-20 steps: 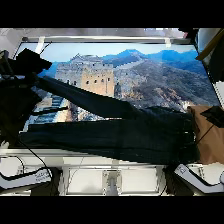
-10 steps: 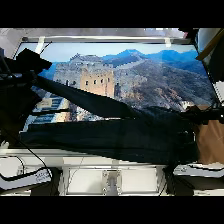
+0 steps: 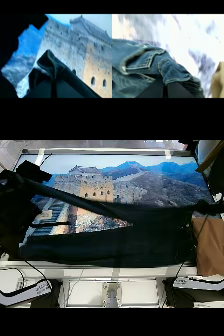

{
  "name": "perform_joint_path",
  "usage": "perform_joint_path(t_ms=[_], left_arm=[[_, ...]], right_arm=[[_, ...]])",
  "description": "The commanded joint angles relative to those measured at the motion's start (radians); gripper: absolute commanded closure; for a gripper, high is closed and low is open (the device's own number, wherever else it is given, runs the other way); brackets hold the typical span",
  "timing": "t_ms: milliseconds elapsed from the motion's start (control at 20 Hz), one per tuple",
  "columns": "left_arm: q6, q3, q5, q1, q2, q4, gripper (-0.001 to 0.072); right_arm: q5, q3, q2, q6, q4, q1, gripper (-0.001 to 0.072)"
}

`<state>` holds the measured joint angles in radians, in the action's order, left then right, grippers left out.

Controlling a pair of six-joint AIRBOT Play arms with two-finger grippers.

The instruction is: Fold the clothes and pants, and hang the long-sleeved shirts on hangers.

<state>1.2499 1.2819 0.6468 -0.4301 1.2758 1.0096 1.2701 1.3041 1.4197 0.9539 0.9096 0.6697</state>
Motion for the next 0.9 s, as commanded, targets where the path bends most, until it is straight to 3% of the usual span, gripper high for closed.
perform_joint_path(t_ms=[0,250,450,500,550,600,850], left_arm=[[0.006,-0.002,-0.070,-0.016,-0.022,0.008,0.0691],[-0.116,-0.206,-0.123,-0.013,-0.021,0.013,0.0691],[-0.211,-0.402,-0.240,-0.008,-0.021,0.010,0.0691],[-0.210,-0.422,-0.231,-0.008,-0.021,0.010,0.0586],[-0.209,-0.422,-0.207,-0.008,-0.022,0.009,0.0217],[-0.179,-0.417,-0.205,-0.008,-0.029,0.007,-0.0006],[-0.073,-0.352,-0.206,-0.070,-0.154,0.007,0.0001]], right_arm=[[-0.029,0.075,-0.015,0.041,-0.002,-0.002,0.0669],[-0.067,0.067,0.050,0.083,0.003,-0.047,0.0669],[-0.239,0.067,0.136,0.176,0.003,-0.156,0.0655],[-0.287,0.067,0.151,0.204,0.003,-0.182,0.0529],[-0.313,0.067,0.157,0.224,0.004,-0.198,0.0296],[-0.310,0.071,0.157,0.224,0.004,-0.204,0.0268],[-0.081,0.187,0.120,0.243,0.099,-0.120,0.0269]])
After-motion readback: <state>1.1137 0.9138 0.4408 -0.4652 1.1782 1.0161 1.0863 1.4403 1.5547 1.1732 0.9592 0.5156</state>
